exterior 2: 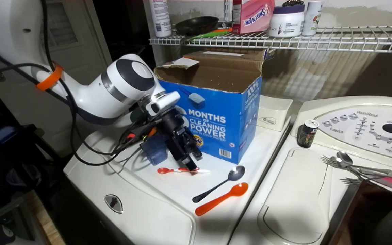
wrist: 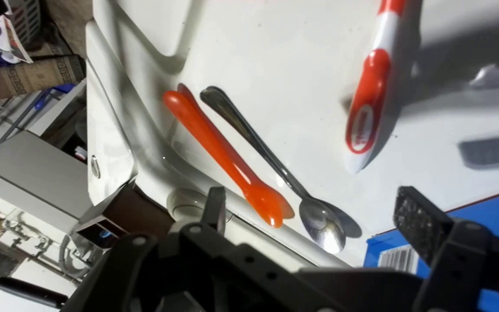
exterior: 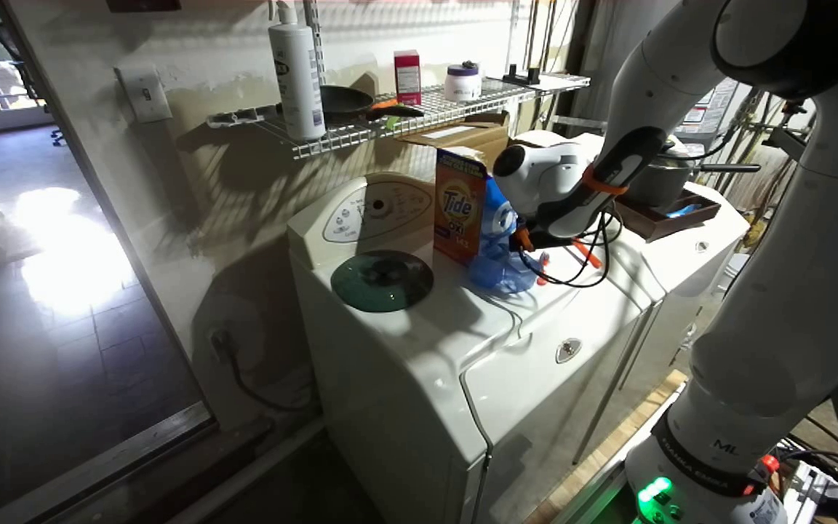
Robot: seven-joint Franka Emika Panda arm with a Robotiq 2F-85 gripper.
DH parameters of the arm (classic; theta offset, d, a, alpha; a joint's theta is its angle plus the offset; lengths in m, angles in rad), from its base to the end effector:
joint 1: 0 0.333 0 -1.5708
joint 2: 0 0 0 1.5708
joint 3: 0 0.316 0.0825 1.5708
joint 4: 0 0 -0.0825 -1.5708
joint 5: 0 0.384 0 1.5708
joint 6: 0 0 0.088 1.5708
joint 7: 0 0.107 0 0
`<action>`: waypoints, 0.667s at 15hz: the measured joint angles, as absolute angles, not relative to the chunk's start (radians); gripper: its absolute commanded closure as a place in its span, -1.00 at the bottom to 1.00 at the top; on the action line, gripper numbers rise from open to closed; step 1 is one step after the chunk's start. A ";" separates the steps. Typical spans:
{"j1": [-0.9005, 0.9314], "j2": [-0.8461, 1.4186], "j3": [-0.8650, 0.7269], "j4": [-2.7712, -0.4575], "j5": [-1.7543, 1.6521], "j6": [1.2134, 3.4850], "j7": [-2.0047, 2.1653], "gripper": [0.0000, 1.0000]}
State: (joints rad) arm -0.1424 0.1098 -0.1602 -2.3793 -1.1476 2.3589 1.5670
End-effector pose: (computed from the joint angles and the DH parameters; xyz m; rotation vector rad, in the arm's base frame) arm 0.4687 -0.1594 0.2711 2.1587 -1.1227 0.4427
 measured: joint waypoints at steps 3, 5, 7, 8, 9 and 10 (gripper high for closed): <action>-0.142 0.062 -0.160 -2.381 -1.148 2.296 1.558 -1.00; -0.142 0.019 -0.160 -2.381 -1.148 2.263 1.555 -1.00; -0.143 -0.025 -0.161 -2.382 -1.148 2.245 1.554 -1.00; -0.144 -0.047 -0.161 -2.383 -1.143 2.244 1.553 -1.00; -0.144 -0.069 -0.161 -2.383 -1.126 2.244 1.546 -1.00; -0.144 -0.089 -0.161 -2.383 -1.102 2.244 1.536 -1.00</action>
State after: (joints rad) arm -0.1439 -0.0891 -0.1614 -2.3826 -1.1023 2.2438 1.5364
